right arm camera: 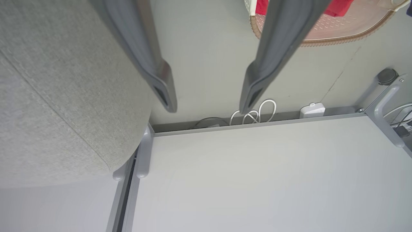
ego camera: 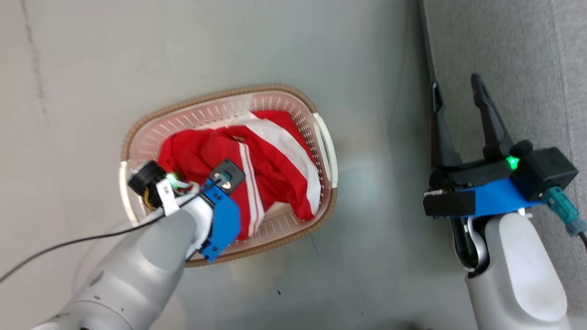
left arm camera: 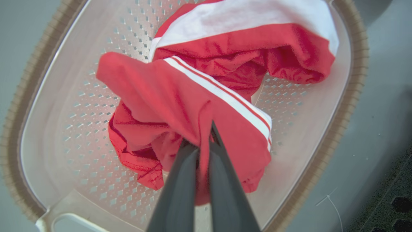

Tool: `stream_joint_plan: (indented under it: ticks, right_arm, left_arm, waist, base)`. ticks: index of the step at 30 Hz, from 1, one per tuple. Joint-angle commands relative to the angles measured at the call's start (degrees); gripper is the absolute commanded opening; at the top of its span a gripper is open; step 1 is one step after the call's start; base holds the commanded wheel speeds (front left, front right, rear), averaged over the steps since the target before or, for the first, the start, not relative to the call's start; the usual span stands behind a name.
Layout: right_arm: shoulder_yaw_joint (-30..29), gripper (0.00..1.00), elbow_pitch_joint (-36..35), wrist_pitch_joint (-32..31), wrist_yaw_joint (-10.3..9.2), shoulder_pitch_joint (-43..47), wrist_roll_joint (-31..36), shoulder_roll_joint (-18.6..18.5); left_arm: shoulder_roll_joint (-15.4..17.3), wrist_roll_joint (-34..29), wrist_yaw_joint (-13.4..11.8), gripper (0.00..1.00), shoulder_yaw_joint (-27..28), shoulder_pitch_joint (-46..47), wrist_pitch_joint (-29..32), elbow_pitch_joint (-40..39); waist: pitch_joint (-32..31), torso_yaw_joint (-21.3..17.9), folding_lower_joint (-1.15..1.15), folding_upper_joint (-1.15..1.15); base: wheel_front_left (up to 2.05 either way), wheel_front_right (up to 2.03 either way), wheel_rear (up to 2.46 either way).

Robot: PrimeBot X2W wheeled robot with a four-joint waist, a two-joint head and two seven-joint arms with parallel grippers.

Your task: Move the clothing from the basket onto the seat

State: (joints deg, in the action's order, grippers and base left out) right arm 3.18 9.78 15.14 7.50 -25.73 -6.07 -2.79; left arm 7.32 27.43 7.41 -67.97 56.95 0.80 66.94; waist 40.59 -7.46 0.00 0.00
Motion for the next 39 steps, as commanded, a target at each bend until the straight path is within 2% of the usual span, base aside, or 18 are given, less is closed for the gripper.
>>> stream_joint_plan:
  ticks: [1,11,21,30,39]
  right_arm:
    - [-0.3,1.00,0.3,0.0,-0.02,1.1,0.4,-0.2]
    - [-1.8,1.00,2.2,0.0,-0.02,5.4,2.8,-0.2]
    - [-1.9,1.00,3.8,0.0,-0.02,9.2,3.2,-0.2]
    - [-1.8,1.00,5.2,0.0,-0.02,12.7,2.7,-0.2]
    - [-2.0,1.00,5.8,0.0,-0.02,16.5,2.0,-0.2]
  left_arm:
    - [-0.2,0.8,0.1,0.00,-0.5,-1.0,-0.8,-0.8]
    - [-1.7,10.2,0.1,0.00,-2.6,-4.4,-5.4,-7.6]
    - [-2.3,17.4,0.1,0.00,-2.4,-4.6,-10.7,-12.6]
    - [-1.1,21.2,0.1,0.00,1.7,-1.4,-14.6,-15.9]
    - [0.3,22.9,-2.2,0.00,6.7,1.3,-15.6,-22.5]
  waist:
    - [-2.7,1.4,0.00,0.00]
    - [-11.9,4.8,0.00,0.00]
    - [-20.4,7.2,0.00,0.00]
    - [-27.0,8.0,0.00,0.00]
    - [-32.1,8.5,0.00,0.00]
  base:
    - [0.00,0.00,0.00]
    - [0.00,0.00,0.00]
    - [0.00,0.00,0.00]
    - [0.00,0.00,0.00]
    - [0.00,0.00,0.00]
